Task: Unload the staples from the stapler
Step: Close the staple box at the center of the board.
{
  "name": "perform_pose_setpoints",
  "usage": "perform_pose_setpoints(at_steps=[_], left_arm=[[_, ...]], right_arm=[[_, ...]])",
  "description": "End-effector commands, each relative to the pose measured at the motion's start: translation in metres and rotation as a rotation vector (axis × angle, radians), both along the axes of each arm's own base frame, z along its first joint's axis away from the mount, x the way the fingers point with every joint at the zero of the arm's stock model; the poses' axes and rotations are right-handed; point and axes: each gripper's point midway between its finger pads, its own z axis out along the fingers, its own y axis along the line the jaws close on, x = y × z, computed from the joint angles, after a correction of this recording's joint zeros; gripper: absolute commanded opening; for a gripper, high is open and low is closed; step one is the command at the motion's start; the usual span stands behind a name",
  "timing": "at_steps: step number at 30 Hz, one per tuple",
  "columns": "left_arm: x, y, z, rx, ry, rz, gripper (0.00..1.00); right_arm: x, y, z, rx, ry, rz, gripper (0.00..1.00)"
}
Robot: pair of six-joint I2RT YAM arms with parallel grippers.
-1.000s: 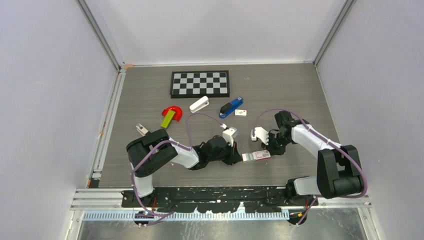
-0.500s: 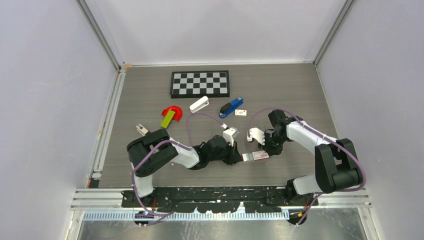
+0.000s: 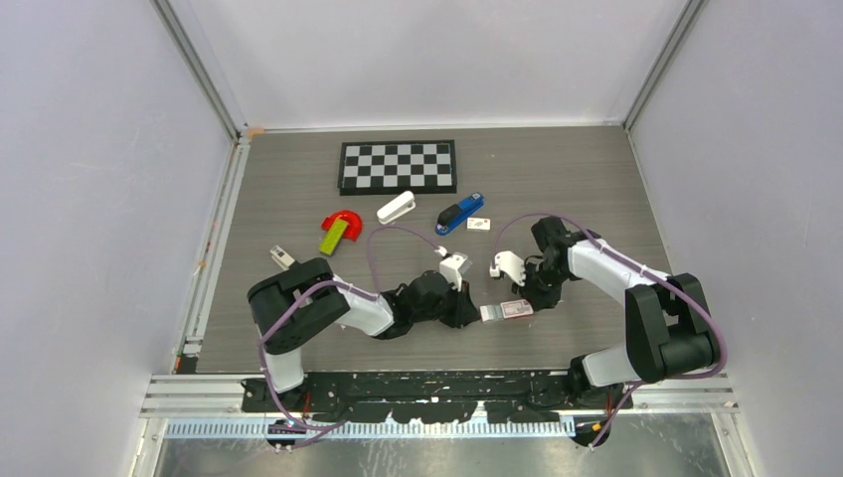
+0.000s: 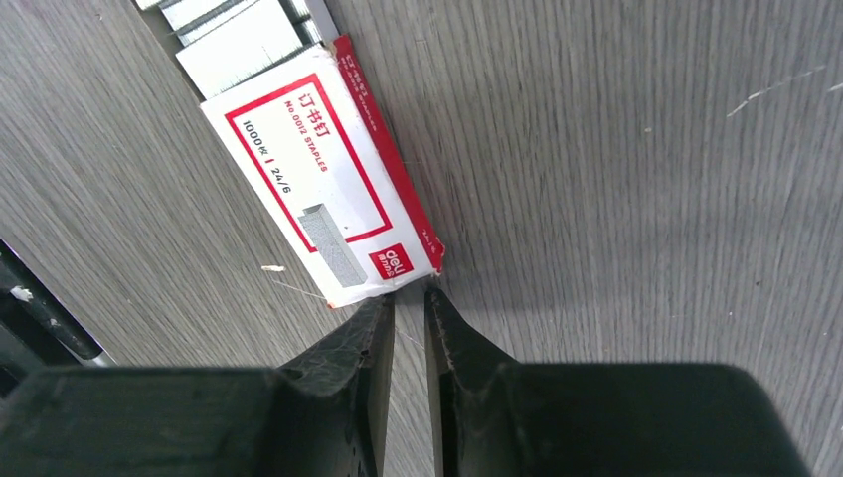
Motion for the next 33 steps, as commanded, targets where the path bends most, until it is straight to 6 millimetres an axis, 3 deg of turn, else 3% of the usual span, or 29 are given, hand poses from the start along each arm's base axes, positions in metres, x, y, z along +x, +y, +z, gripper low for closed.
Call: perform_pose_setpoints(at_steps=[1,6,13,19,22,24,26,30,33], left_arm=[[0.01,0.028,-0.005,0.082,-0.032,0.107,0.17],[0.012,0.051,0.001,0.115,-0.068,0.16,0.24],[0.006,0.06,0.038,0.001,-0.122,0.163,0.43],[0.009,0.065,0.061,-0.1,-0.157,0.213,0.76],[0.012,0.07,0.065,-0.149,-0.148,0.266,0.99],[0.021,0.078,0.06,-0.153,-0.105,0.367,1.0],[0.022,0.082,0.051,-0.137,-0.043,0.425,1.0],[0.016,0.074,0.047,-0.177,0.028,0.435,0.99],[0.008,0.062,0.046,-0.174,0.063,0.439,0.77]], right_arm=[[0.017,-0.01,0.002,-0.011,-0.055,-0.086,0.24],[0.018,-0.02,0.018,0.05,-0.09,-0.152,0.27],[0.021,-0.02,0.059,0.141,-0.133,-0.217,0.35],[0.012,-0.007,0.109,0.228,-0.072,-0.34,0.37],[0.014,0.005,0.131,0.304,-0.061,-0.446,0.37],[0.015,0.011,0.135,0.342,-0.045,-0.527,0.38],[0.014,0.01,0.127,0.335,-0.024,-0.579,0.37],[0.019,-0.012,0.1,0.218,-0.059,-0.665,0.31],[0.019,-0.022,0.089,0.159,-0.074,-0.68,0.2]])
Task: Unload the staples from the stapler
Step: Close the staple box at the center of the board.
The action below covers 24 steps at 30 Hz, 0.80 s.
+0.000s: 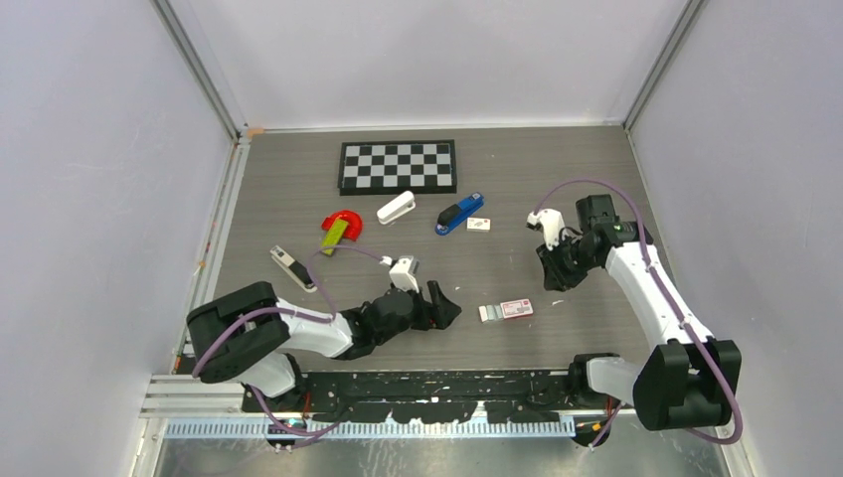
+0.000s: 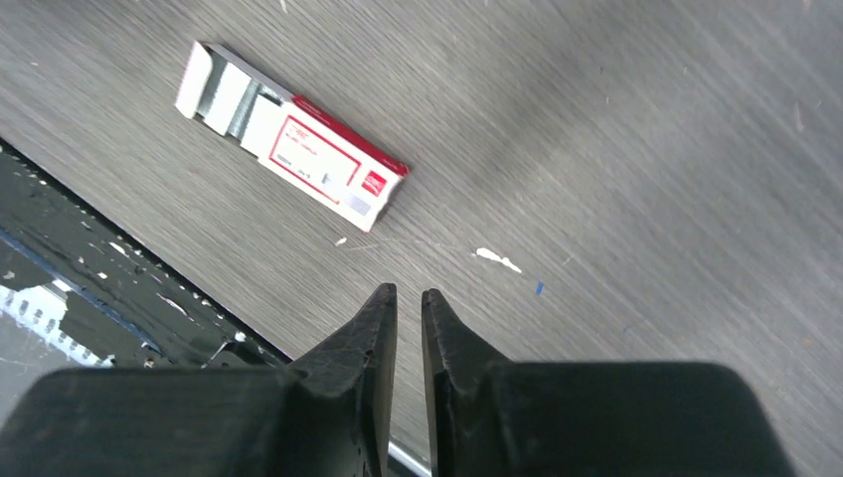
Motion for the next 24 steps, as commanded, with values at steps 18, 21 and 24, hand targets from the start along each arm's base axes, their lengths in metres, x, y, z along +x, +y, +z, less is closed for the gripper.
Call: perform_pose_setpoints(at_steps=[18,21,24], left_arm=[[-0.015,-0.059,-0.026,0.02,0.181,0.083,0.33],[-0.016,-0.066,-0.032,-0.001,0.193,0.07,0.31],[-0.016,-0.07,-0.033,-0.016,0.197,0.065,0.31]], right_arm=[[0.003,-0.012,-0.062,-0.143,0.202,-0.083,0.12],[0.001,-0.012,-0.065,-0.146,0.218,-0.081,0.12],[-0.003,-0.008,-0.069,-0.128,0.249,-0.07,0.12]])
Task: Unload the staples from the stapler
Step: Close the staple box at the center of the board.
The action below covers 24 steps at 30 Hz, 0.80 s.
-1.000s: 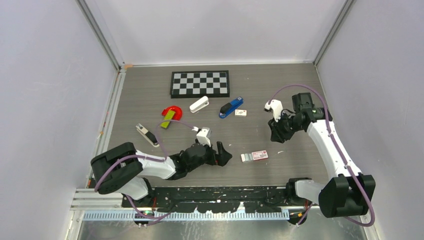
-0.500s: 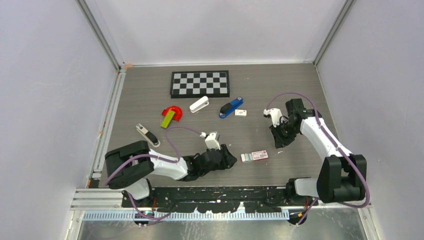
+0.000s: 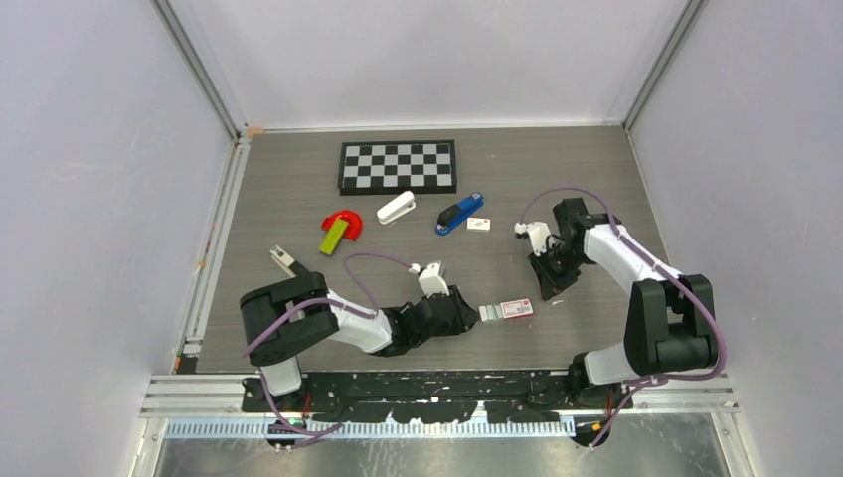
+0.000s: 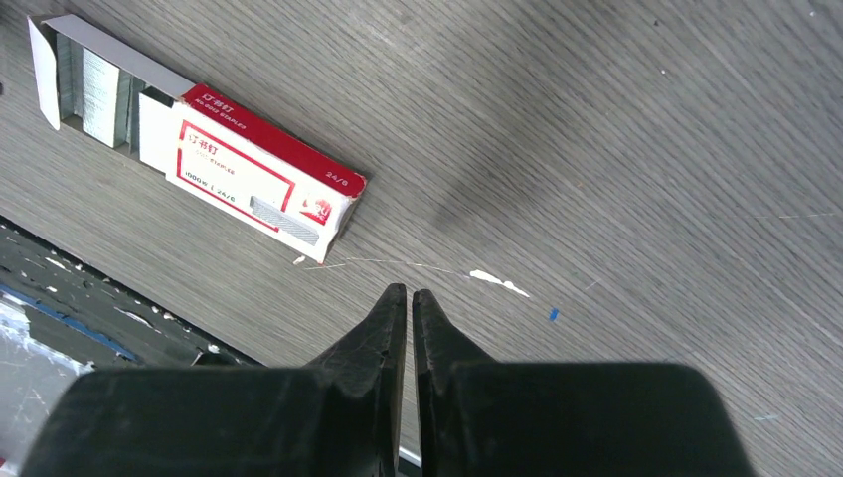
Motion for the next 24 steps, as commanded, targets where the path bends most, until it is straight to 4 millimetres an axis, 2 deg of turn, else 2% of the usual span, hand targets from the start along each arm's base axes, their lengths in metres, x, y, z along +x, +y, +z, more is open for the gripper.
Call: perform_pose_setpoints(at_steps=[1,11,17,24], left_arm=[[-0.001,-0.008,-0.003,-0.022,0.007,-0.009,0.31],[-0.001,-0.013,-0.004,-0.046,0.011,-0.014,0.3],[-0.001,-0.016,-0.011,-0.043,0.019,-0.016,0.22],[-0.003,-0.019,-0.015,-0.053,0.029,-0.024,0.19]], right_arm=[[0.001,0.004,-0.003,0.011,0.016,0.0,0.12],[-0.001,0.01,-0.018,-0.015,0.065,0.019,0.11],[-0.002,0.011,-0.023,-0.019,0.087,0.013,0.11],[-0.005,0.013,-0.029,-0.022,0.119,0.016,0.11]])
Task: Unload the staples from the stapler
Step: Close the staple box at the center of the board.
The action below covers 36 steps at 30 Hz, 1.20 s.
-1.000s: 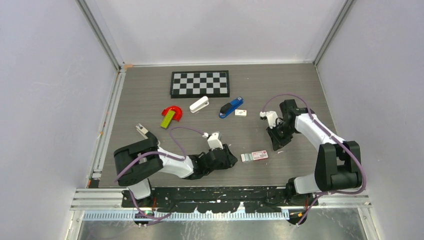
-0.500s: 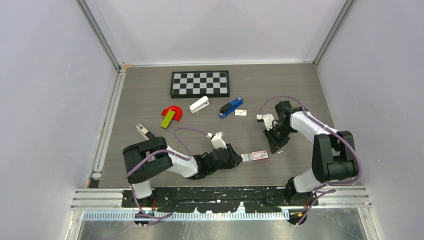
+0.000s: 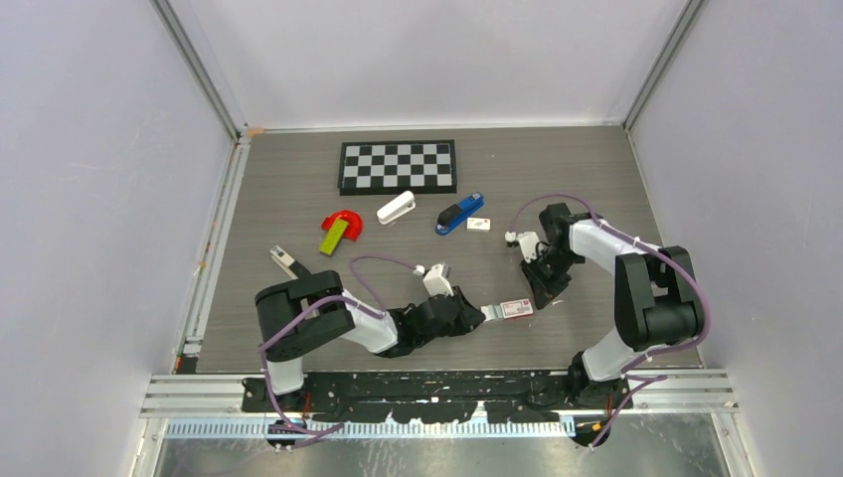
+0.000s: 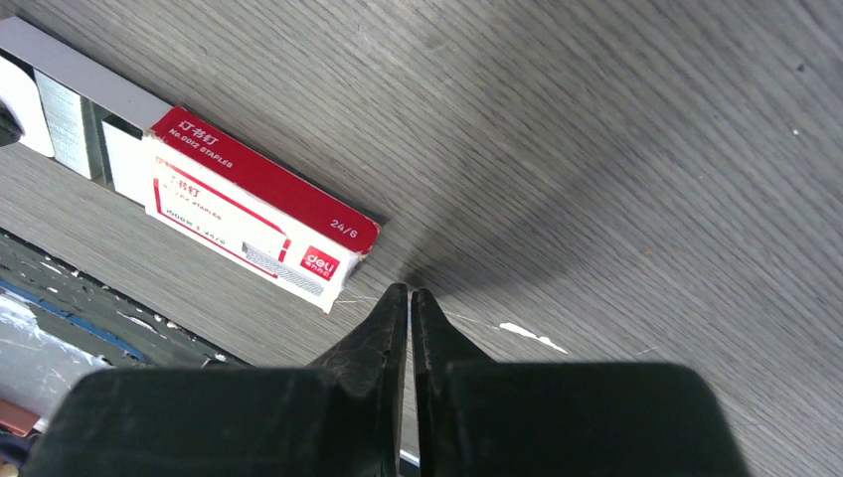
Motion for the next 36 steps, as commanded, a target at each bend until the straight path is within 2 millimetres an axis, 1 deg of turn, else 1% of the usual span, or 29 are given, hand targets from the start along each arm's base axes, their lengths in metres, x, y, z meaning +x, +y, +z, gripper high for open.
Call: perform_pose_setpoints(at_steps=[1,10,21,36], left_arm=[[-0.003,0.0,-0.012,0.033,0.013,-0.011,0.18],[-0.003,-0.001,-0.01,0.026,0.012,-0.016,0.17],[-0.006,-0.006,-0.005,0.009,0.012,-0.038,0.15],[-0.008,-0.011,-0.003,-0.013,0.016,-0.055,0.13]], right_arm=[[0.003,0.004,-0.001,-0.005,-0.006,-0.003,0.11],[0.001,0.012,-0.006,-0.034,0.006,0.036,0.1],[-0.004,0.031,-0.001,0.016,0.023,0.062,0.1],[-0.01,0.044,-0.006,-0.007,0.039,0.126,0.1]])
